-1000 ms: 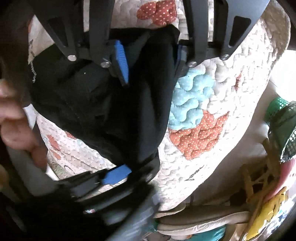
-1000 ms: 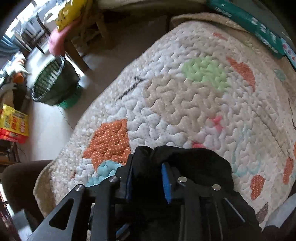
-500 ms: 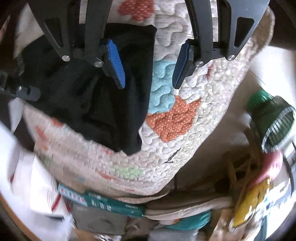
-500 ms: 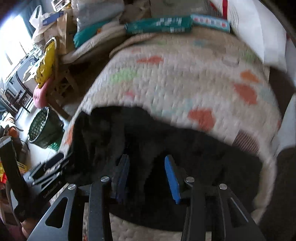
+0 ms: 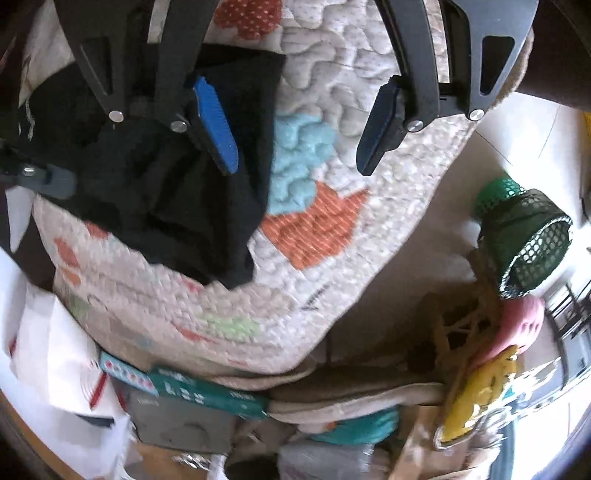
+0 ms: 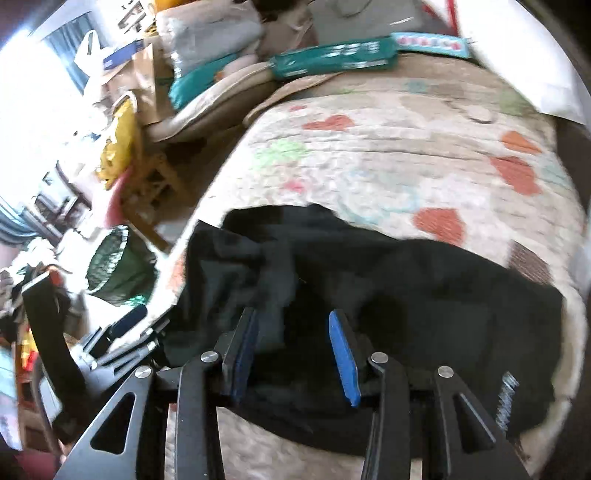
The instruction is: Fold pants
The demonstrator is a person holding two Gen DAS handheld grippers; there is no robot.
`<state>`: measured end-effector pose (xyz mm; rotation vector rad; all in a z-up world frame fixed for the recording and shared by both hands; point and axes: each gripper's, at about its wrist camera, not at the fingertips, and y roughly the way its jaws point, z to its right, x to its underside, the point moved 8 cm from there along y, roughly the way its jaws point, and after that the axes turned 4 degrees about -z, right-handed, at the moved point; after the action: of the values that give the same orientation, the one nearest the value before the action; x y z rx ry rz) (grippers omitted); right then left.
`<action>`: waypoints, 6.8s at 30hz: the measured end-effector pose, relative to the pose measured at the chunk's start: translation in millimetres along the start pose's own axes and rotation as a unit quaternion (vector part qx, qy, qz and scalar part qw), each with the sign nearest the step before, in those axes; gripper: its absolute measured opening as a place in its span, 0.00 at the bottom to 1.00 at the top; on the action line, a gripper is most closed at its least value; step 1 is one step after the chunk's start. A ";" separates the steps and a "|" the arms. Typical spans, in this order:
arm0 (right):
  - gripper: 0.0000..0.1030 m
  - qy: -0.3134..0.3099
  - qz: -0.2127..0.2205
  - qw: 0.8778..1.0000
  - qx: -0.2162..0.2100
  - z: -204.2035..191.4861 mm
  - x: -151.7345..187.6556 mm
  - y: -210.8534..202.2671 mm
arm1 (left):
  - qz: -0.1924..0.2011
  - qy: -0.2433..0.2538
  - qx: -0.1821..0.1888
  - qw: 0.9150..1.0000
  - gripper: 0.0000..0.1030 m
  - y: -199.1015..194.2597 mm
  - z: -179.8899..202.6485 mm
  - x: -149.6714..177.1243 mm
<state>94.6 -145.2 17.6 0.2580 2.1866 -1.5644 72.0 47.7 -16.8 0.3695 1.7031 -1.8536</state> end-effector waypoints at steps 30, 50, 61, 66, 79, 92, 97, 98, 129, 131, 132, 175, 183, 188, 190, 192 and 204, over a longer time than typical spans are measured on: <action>0.21 0.062 0.038 0.997 -0.020 -4.8 -6.1 -12.6 | -0.052 0.005 -0.002 0.999 0.64 22.2 1.0 14.9; 0.25 0.172 0.085 0.979 0.073 70.0 74.2 -52.9 | -0.018 0.041 0.002 0.999 0.64 -2.4 12.3 6.7; 0.98 0.127 0.196 0.963 0.136 63.5 59.8 -107.3 | 0.027 0.189 0.040 0.981 0.66 -48.2 98.8 -12.9; 0.70 0.232 0.128 0.963 0.055 96.7 83.4 -74.2 | -0.002 0.221 0.086 0.971 0.66 -41.7 150.7 -30.5; 0.54 0.408 0.101 0.903 0.089 186.6 127.9 -57.6 | -0.142 0.380 0.246 0.880 0.67 30.7 361.0 -13.7; 0.34 0.372 0.135 0.915 0.085 194.2 91.8 -47.1 | -0.206 0.482 0.217 0.824 0.32 59.2 426.7 57.3; 0.24 0.355 0.153 0.922 0.018 176.6 75.8 -64.5 | -0.189 0.427 0.249 0.848 0.25 28.4 397.3 27.8; 0.24 0.337 0.160 0.928 0.013 168.0 70.0 -71.7 | -0.181 0.417 0.257 0.853 0.25 18.2 390.0 20.1; 0.72 -0.193 0.000 0.981 0.000 -142.7 44.3 42.8 | -0.119 -0.070 0.157 0.978 0.47 66.2 -35.4 -106.9; 0.72 -0.204 0.000 0.979 -0.009 -142.8 49.6 24.1 | -0.118 -0.097 0.162 0.975 0.47 60.2 -47.5 -104.6; 0.71 -0.204 0.004 0.979 -0.008 -140.6 47.9 17.4 | -0.117 -0.107 0.168 0.973 0.47 56.4 -52.5 -100.7; 0.74 0.127 0.044 0.991 0.007 56.5 13.1 16.4 | -0.137 0.009 0.263 0.955 0.64 33.3 35.2 -37.5; 0.77 0.155 0.011 0.987 -0.044 63.1 -3.0 49.0 | -0.179 -0.001 0.301 0.937 0.69 62.8 54.7 -22.0; 0.75 0.167 -0.012 0.981 -0.095 52.3 -15.6 78.3 | -0.190 -0.003 0.313 0.930 0.38 66.4 64.7 -24.2; 0.61 0.158 -0.017 0.982 -0.097 48.8 -20.8 79.1 | -0.186 0.000 0.308 0.933 0.36 63.3 65.3 -26.2; 0.39 0.150 -0.016 0.983 -0.101 46.0 -25.2 71.8 | -0.184 0.001 0.305 0.934 0.35 59.9 65.4 -26.7; 0.33 0.073 0.037 0.996 -0.032 73.5 -108.5 32.7 | -0.152 0.022 0.299 0.942 0.35 81.1 134.7 -98.5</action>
<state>221.4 -191.8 19.1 0.4407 2.3047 -1.4731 222.0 -61.2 -7.1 0.4000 1.2362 -2.6029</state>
